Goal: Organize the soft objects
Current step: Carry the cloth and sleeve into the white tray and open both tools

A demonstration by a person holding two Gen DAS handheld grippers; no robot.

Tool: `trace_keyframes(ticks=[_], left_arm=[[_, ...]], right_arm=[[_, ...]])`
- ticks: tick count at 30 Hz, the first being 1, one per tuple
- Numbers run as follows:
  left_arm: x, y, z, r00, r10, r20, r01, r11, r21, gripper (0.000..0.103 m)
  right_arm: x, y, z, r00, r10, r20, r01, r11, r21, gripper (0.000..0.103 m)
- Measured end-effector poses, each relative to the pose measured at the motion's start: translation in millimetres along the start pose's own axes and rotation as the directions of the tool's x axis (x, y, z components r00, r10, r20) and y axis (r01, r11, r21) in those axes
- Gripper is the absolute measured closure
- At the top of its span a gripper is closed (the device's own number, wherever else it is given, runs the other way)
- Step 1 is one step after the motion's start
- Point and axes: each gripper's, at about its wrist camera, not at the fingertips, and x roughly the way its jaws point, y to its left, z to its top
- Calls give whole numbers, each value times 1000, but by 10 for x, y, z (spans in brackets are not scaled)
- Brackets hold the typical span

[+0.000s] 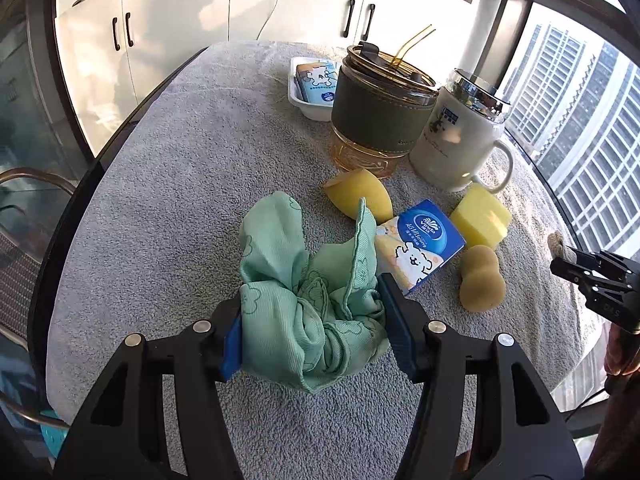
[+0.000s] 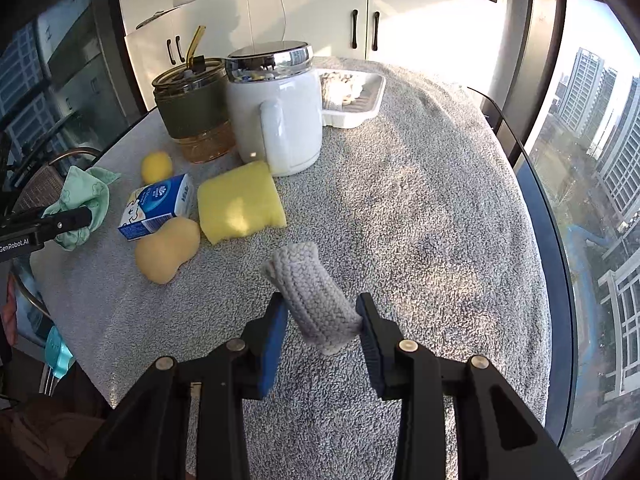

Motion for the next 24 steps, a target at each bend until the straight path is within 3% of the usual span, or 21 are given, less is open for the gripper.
trace_keyframes(ticks=[14, 24], left_arm=[[306, 633, 567, 994, 98, 52, -93, 991, -94, 47], [577, 922, 987, 985, 148, 92, -140, 987, -82, 47]], right_arm=[[81, -409, 471, 998, -57, 31, 54, 993, 102, 65], [400, -824, 971, 994, -111, 19, 107, 983, 152, 65]])
